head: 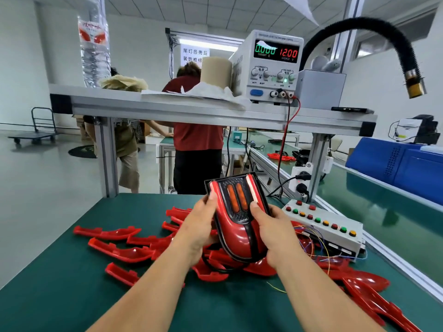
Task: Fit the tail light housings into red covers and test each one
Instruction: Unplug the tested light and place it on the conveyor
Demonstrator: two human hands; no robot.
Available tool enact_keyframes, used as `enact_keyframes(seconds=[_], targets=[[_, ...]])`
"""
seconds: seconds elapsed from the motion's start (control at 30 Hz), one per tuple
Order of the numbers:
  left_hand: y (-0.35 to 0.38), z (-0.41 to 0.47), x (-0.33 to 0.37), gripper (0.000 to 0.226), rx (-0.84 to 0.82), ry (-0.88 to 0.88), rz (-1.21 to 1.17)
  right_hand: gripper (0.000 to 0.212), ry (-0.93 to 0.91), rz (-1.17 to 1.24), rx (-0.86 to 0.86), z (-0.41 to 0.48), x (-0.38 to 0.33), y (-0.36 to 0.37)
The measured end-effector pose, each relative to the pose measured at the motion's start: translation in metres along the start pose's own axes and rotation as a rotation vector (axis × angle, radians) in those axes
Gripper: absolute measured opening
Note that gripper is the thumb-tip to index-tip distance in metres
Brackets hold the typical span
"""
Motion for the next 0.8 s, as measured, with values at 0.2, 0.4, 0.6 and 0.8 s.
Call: enact_keyframes(seconds=[0.2,0.4,0.6,0.8], targets=[[0.008,0.001,-0.005,0.027,0.067,0.041,-0.154,0.029,0.090,0.003,-0.160,-0.020,-0.005,-0.002],[0.015,0.001,0.011,0.037,-0.027,0.123,-0.152,0.038,0.180,0.118,-0.153,-0.030,-0.005,-0.009],[0.047,-0.006,0.015,0.042,-0.088,0.159,-0.027,0.031,0.134,0.305,0.092,-0.022,-0.018,-0.037],[0.106,-0.018,-0.014,0.036,-0.150,0.192,0.011,0.027,0.093,0.451,0.327,-0.024,-0.033,-0.096]])
Point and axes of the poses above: each hand's wrist, its own z-axis towards the middle knuckle, its own y-axis out of the palm, x = y × z, the point moved 4 cm from there along z, towards the middle knuckle, and after that the axes turned 7 degrees about -y, right-handed, at the moved point
